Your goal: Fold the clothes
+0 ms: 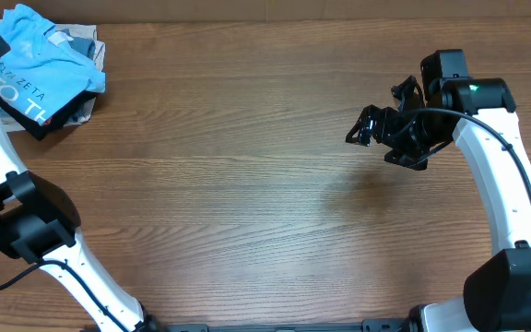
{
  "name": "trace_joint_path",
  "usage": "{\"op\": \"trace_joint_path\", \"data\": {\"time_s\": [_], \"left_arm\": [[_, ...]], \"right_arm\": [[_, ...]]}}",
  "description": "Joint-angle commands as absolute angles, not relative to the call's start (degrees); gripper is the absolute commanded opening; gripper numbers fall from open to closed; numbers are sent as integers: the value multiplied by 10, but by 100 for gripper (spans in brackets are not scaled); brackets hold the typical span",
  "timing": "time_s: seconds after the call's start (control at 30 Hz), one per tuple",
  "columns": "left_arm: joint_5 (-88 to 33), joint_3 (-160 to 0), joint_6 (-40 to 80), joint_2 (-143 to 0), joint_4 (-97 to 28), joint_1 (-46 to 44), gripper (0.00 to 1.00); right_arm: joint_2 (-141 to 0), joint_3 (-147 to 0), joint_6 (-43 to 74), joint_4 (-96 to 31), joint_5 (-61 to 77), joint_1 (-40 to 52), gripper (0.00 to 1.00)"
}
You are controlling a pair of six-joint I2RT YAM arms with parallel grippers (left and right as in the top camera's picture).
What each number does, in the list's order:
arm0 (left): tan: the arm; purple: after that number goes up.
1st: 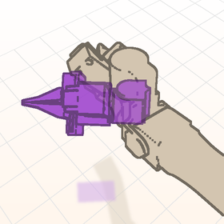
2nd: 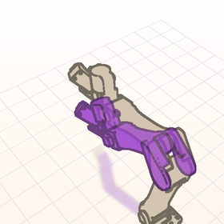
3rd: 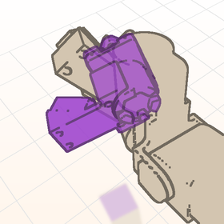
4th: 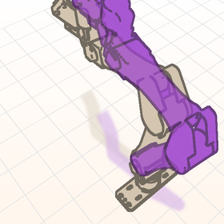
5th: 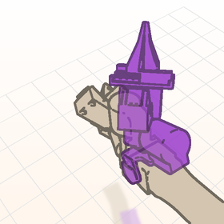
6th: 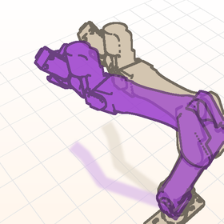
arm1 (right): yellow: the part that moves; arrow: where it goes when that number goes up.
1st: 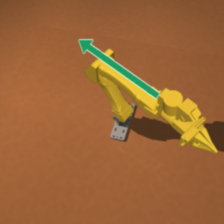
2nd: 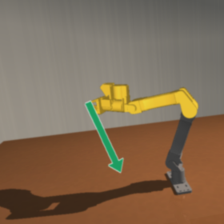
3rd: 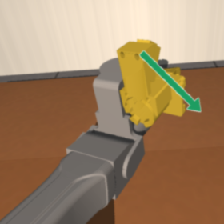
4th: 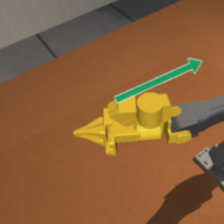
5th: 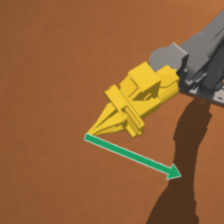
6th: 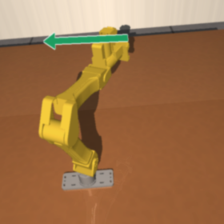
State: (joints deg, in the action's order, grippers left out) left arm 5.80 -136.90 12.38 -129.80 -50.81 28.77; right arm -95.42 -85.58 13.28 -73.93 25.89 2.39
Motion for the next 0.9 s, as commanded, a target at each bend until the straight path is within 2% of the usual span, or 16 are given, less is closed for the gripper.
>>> {"op": "trace_joint_path", "data": {"time_s": [0.0, 0.47, 0.87], "left_arm": [[57, -1369, 140, -1316, -503, 300, 4], [65, -1369, 129, -1428, -470, 321, 4], [47, -1375, 129, -1338, -459, 315, 4]], "right_arm": [[-953, -854, 133, -734, 255, 26, 100], [-953, -854, 134, -739, 255, 26, 100], [-953, -854, 134, -744, 255, 26, 100]]}}
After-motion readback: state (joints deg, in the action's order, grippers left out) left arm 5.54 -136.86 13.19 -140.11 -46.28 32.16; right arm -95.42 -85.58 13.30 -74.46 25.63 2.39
